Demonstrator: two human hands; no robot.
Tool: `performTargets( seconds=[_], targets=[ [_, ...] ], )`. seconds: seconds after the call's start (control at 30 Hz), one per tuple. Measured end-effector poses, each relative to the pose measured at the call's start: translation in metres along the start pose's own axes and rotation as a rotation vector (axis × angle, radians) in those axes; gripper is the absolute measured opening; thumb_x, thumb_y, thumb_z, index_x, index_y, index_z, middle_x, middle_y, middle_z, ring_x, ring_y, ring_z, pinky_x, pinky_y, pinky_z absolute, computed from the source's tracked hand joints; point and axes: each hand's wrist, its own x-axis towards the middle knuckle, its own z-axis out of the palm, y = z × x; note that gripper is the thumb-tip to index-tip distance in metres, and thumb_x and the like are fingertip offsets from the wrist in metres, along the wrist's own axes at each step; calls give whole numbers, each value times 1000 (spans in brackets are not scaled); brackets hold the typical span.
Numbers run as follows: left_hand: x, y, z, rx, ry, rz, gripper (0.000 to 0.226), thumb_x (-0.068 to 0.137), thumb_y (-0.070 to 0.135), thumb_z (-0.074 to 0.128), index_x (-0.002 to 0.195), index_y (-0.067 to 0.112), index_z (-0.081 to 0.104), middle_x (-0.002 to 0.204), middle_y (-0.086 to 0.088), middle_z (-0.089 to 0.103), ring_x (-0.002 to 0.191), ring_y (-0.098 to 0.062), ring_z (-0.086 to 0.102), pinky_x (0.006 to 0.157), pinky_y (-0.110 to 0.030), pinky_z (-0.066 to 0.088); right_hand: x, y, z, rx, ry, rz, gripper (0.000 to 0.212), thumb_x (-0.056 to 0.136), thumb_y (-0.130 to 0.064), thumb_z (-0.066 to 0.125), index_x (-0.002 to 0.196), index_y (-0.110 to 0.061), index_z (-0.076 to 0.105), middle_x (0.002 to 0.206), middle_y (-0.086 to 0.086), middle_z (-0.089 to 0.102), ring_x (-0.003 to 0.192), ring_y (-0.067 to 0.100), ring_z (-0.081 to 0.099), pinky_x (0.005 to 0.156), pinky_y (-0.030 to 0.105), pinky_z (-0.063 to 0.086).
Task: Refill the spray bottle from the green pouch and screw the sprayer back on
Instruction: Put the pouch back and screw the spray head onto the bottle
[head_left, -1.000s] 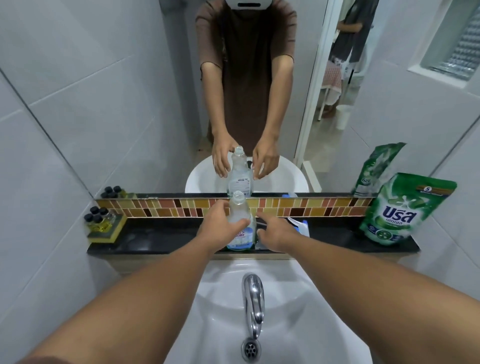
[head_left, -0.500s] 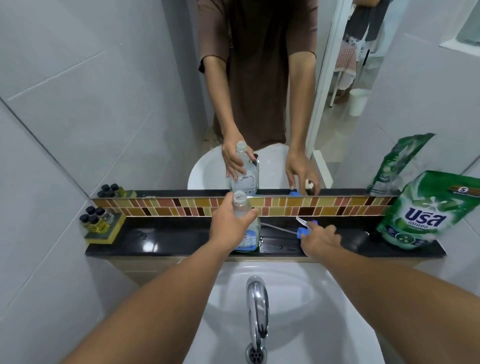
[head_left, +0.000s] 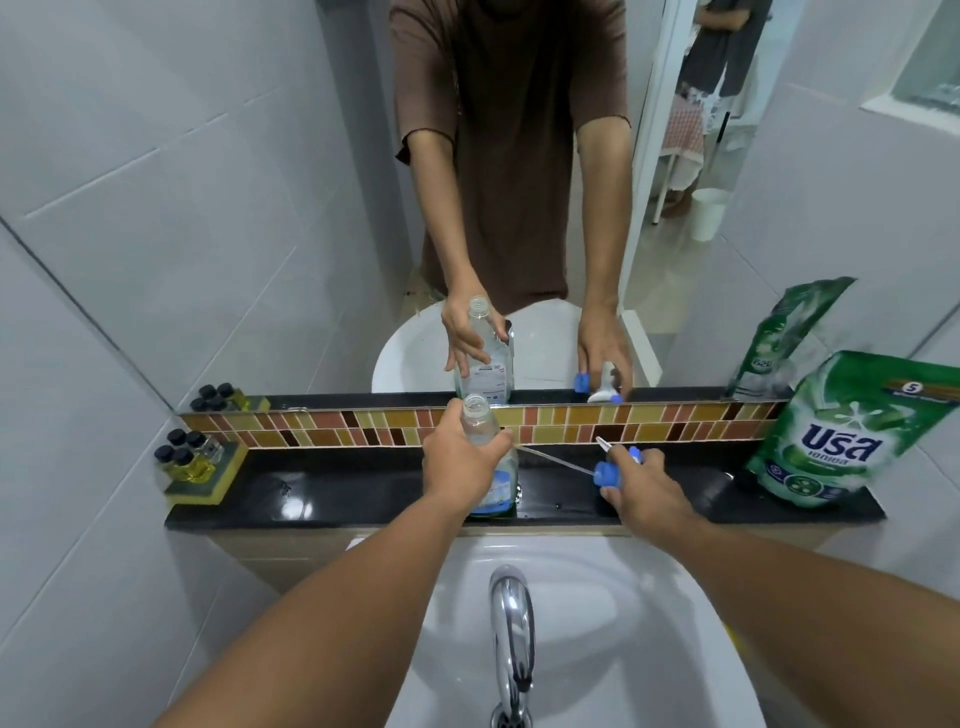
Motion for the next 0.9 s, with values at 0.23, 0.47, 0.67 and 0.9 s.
performTargets(
  seconds=[0.23, 0.47, 0.67, 0.9],
  targets=[
    [-2, 3, -1, -46, -27, -22, 37, 87, 29, 84, 117, 27, 62, 105, 5, 71, 97, -14, 69, 76, -30, 54, -24, 19, -91, 46, 162, -178, 42, 102, -29, 64, 140, -27, 47, 144, 13, 30, 102, 25, 51, 98, 38, 48],
    [-7, 8, -6, -48, -44, -17, 30, 87, 20, 84, 109, 25, 64, 96, 5, 72, 86, -11, 69, 63, -23, 47, -64, 17, -171, -23, 307, -207, 36, 101, -28, 67, 134, -27, 53, 150, 15, 32, 112, 30, 53, 94, 35, 43],
    [-5, 7, -11, -24, -64, -9, 32, 85, 22, 83, 111, 25, 64, 99, 4, 73, 91, -15, 70, 69, -30, 54, -89, -19, -214, -108, 388, -292, 38, 101, -25, 67, 136, -28, 51, 152, 16, 32, 106, 30, 55, 89, 33, 41],
    [-1, 3, -20, -24, -79, -13, 34, 86, 20, 83, 114, 23, 63, 97, 3, 72, 87, -15, 69, 73, -35, 56, -95, -58, -217, -260, 435, -363, 33, 102, -27, 66, 130, -32, 49, 150, 13, 30, 94, 31, 57, 79, 42, 56]
  ],
)
